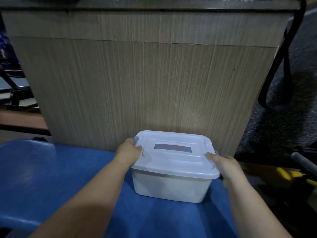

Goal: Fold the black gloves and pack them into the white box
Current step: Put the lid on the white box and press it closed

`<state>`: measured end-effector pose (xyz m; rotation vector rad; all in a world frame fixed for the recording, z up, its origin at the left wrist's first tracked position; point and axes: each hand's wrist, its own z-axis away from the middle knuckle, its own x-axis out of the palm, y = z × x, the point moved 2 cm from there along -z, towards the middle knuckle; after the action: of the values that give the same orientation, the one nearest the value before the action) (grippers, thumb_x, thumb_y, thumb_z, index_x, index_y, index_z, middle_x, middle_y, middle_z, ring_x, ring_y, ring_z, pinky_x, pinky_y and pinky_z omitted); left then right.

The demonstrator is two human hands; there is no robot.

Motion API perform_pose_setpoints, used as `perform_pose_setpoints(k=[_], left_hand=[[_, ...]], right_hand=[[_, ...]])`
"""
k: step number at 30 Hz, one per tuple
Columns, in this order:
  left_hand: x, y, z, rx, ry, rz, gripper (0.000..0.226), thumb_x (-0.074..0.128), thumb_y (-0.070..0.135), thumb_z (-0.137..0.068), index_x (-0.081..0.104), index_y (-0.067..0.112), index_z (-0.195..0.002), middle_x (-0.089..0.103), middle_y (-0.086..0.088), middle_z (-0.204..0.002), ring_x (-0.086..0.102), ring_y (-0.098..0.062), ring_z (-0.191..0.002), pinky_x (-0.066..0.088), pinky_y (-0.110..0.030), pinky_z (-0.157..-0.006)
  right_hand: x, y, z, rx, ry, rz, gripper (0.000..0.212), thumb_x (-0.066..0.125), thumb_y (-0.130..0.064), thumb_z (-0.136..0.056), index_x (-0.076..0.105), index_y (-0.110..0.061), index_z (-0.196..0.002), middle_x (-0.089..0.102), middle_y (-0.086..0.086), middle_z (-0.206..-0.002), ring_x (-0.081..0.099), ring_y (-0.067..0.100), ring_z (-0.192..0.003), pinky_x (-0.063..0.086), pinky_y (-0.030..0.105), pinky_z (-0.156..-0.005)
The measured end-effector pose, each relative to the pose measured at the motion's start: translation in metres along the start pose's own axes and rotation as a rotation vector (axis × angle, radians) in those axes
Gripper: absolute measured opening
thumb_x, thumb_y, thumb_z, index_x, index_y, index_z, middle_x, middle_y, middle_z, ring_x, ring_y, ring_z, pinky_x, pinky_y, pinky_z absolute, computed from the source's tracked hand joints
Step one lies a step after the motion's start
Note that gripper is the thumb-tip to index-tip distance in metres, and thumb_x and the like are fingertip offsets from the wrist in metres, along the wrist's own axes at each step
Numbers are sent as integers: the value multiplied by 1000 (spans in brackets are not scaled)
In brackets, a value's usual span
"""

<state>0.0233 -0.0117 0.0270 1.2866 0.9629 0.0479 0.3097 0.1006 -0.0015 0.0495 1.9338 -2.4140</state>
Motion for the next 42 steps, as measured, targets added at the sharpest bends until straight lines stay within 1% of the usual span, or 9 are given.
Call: perform_pose_setpoints(k=[3,7,11,17,23,31,34,37,42], left_hand=[[0,0,-1,-10,10,-11,47,52,25,-94,45,12,-138,57,-10,-126,54,-25,-97,45,-30,-78],[-1,1,-2,-18,13,-22,43,54,25,-92,49,13,-133,60,-7,-115,58,-24,-93,49,-32,-77],[-1,-1,-3,-24,20,-31,39,55,24,-90,52,13,-128,60,-4,-106,59,-24,-89,53,-34,-79],[-1,0,-2,-25,20,-17,47,56,25,-91,48,11,-135,60,-9,-120,59,-27,-100,52,-37,-86],[0,0,-2,-23,24,-22,45,56,25,-92,49,11,-134,59,-10,-121,58,-27,-100,51,-34,-82],[-1,1,0,-21,19,-54,46,55,26,-93,47,10,-135,58,-10,-124,57,-28,-103,49,-32,-81],[-2,2,0,-27,19,-46,46,56,26,-92,48,10,-134,59,-10,-123,58,-28,-103,51,-36,-85],[-2,3,3,-31,17,-50,45,56,26,-92,49,10,-133,59,-10,-121,58,-28,-102,51,-36,-85],[-2,3,12,-31,85,14,43,57,25,-91,51,10,-131,61,-8,-118,56,-23,-95,47,-30,-77]], right_hand=[[0,1,-2,25,-70,-66,36,78,-17,-73,65,0,-102,73,15,-91,69,31,-81,54,36,-71],[0,-4,1,21,-123,-82,24,76,-12,-76,67,1,-95,72,16,-88,68,31,-79,53,41,-79],[-3,-9,1,15,-136,-28,29,78,-11,-75,67,4,-97,72,18,-90,69,33,-84,54,46,-87],[-1,-14,-4,-60,-90,101,29,78,-13,-75,65,3,-95,71,20,-92,69,36,-85,56,48,-79],[2,-16,-1,-119,-74,161,16,70,-15,-81,61,-5,-90,68,16,-92,66,32,-83,51,32,-61],[5,-18,0,-175,-17,290,10,66,-17,-83,59,-10,-82,67,16,-96,64,35,-90,55,47,-83],[6,-20,1,-198,4,381,13,63,-17,-84,62,-7,-91,65,11,-91,63,31,-86,55,43,-79],[7,-22,3,-235,23,500,14,57,-18,-84,61,-12,-96,63,5,-86,61,26,-80,57,40,-71],[6,-19,2,-225,18,482,24,56,-20,-85,60,-11,-106,63,5,-92,60,26,-84,54,37,-73]])
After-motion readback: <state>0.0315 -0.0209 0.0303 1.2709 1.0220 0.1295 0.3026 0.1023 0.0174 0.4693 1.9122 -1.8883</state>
